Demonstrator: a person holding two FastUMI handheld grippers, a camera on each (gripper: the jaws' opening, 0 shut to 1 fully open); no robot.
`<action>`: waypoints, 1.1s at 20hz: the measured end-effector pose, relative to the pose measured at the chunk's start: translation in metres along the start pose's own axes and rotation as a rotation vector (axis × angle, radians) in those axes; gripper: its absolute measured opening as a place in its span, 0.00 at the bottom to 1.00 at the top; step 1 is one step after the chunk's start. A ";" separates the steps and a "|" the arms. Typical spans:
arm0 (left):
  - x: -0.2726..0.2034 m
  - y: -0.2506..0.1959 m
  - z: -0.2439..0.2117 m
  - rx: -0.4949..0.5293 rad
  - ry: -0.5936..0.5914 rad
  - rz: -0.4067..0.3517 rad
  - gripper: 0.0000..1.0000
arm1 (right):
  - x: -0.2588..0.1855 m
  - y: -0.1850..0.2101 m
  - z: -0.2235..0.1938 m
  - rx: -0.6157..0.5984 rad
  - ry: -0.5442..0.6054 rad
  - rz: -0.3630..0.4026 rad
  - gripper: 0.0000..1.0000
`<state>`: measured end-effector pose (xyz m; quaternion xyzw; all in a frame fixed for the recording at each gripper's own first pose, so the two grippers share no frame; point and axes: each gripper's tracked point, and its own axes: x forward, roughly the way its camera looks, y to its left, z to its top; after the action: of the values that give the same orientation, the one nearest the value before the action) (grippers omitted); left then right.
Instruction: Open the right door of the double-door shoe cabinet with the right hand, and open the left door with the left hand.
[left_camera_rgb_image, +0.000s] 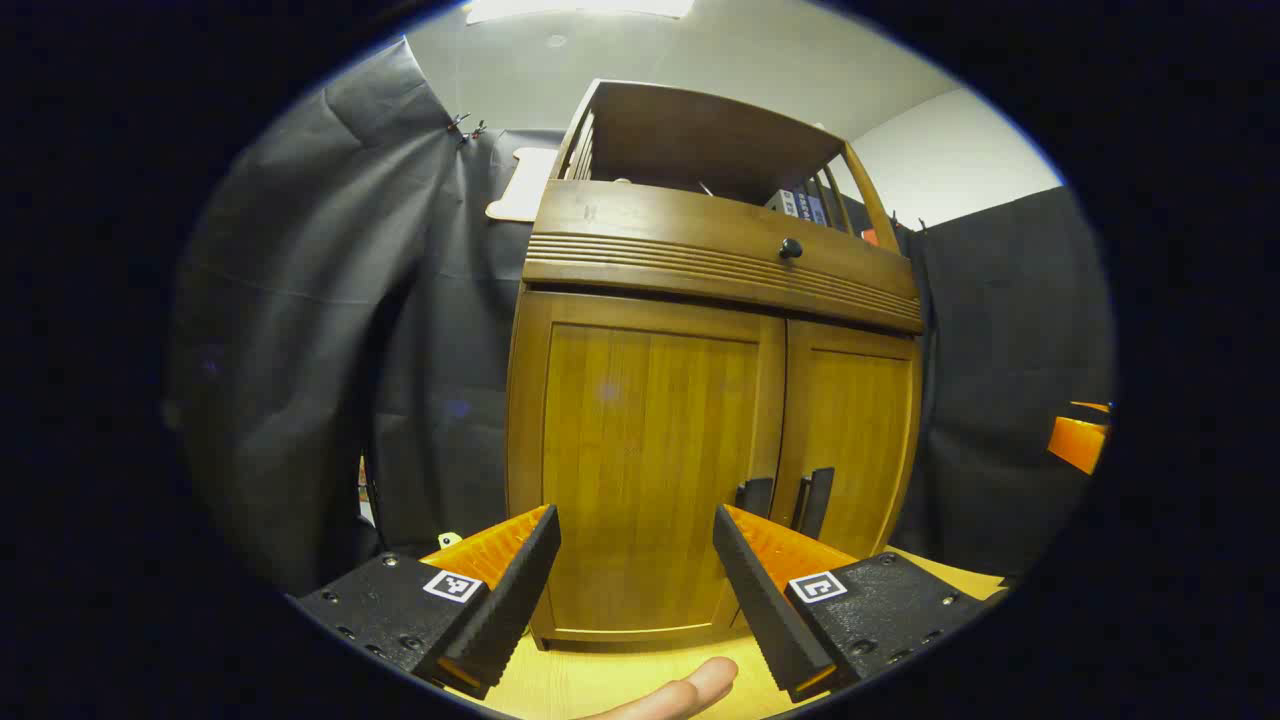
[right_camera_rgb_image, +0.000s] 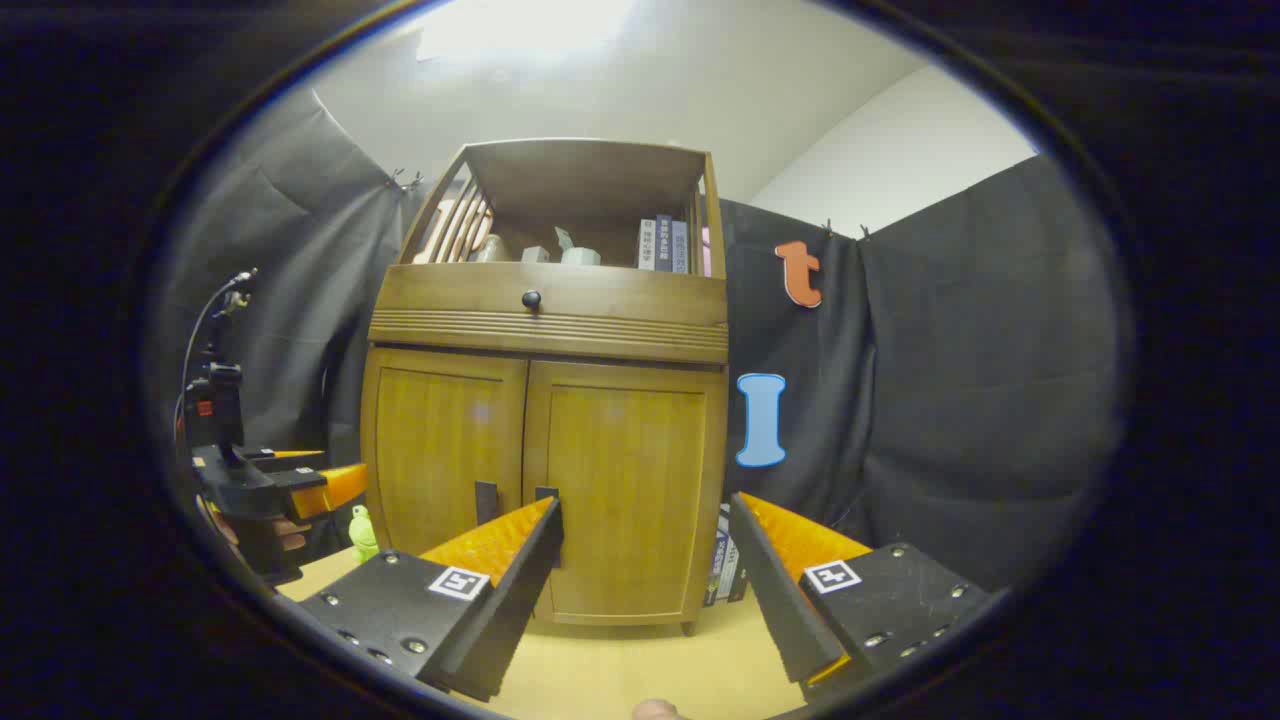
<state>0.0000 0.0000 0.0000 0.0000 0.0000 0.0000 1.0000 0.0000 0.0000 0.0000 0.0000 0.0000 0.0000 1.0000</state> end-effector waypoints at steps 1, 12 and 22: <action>-0.003 -0.002 0.002 -0.010 -0.009 -0.002 0.96 | 0.001 0.001 0.000 0.009 0.000 0.006 0.99; 0.003 0.010 -0.003 -0.010 0.017 0.006 0.92 | 0.018 0.022 0.009 0.026 0.011 0.043 0.94; 0.016 0.011 -0.010 -0.019 0.037 -0.011 0.96 | 0.094 0.036 -0.022 0.045 0.045 0.056 0.99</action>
<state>0.0164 0.0114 -0.0103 -0.0097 0.0186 -0.0057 0.9998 0.0944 0.0363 -0.0224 0.0225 0.0223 0.0282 0.9991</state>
